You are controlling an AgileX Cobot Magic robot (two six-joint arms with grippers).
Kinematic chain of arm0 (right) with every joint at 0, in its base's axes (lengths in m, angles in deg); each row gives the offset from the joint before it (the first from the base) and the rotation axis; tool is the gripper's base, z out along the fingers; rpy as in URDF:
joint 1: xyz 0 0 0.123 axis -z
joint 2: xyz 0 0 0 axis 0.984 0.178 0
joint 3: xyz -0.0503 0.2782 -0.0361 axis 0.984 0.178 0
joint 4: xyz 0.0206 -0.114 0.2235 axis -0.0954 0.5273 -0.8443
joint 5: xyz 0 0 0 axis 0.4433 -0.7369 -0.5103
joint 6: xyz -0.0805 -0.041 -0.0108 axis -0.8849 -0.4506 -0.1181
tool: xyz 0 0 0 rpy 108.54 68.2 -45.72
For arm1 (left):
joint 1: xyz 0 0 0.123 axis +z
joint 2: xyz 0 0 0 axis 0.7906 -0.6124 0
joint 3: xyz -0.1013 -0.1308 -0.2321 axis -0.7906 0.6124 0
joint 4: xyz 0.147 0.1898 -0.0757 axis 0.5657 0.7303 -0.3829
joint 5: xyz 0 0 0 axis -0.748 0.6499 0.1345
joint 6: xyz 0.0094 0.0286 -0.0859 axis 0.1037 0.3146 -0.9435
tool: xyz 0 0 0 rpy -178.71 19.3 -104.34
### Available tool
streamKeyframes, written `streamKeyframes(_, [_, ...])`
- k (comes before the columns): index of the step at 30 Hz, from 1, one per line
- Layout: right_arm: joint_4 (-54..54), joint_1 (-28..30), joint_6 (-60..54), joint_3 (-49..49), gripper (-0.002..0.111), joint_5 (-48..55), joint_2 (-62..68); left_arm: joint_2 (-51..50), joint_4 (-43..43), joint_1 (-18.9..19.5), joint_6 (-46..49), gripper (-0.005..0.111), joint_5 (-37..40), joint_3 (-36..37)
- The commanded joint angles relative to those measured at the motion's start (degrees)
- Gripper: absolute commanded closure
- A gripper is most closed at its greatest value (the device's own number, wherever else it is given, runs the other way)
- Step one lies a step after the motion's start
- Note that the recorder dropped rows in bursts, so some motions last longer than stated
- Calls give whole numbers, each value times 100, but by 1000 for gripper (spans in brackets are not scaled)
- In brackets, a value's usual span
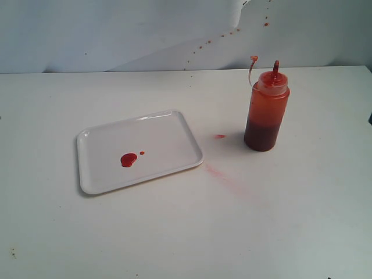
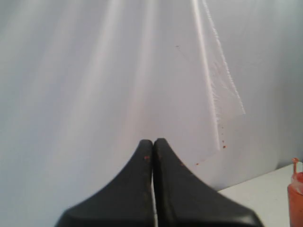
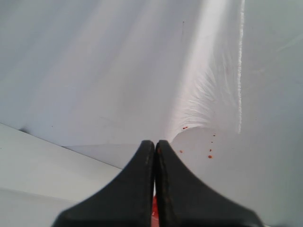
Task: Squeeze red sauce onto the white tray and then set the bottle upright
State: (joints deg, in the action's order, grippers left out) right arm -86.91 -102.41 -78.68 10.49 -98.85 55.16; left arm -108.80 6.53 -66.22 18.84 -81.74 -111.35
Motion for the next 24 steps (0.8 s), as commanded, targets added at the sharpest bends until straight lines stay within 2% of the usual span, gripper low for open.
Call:
streamKeyframes(1, [55,-10,-19,28,108,-69,-32,880,-355,-24,257,107,508,-10])
streamKeyframes(4, [55,-10,-19,28,108,-69,-32,1600,-264,10,266,107,923,1])
streamKeyframes(6, [55,-10,-19,28,108,-69,-32,2222,-264,191,118,107,1363,1])
streamKeyframes(9, [55,-10,-19,28,108,-69,-32,2500,-264,260,-458,107,1615,1])
streamKeyframes(11, [55,-10,-19,28,108,-69,-32,2550,-264,260,-620,107,2046,1])
streamKeyframes(15, [55,-10,-19,28,108,-69,-32,3145,-254,747,-620,107,3298,1])
streamKeyframes(18, [55,-10,-19,28,108,-69,-32,3516,-254,1005,-610,107,3888,1])
streamKeyframes(24, [55,-10,-19,28,108,-69,-32,3980,-231,1382,-610,107,3976,447])
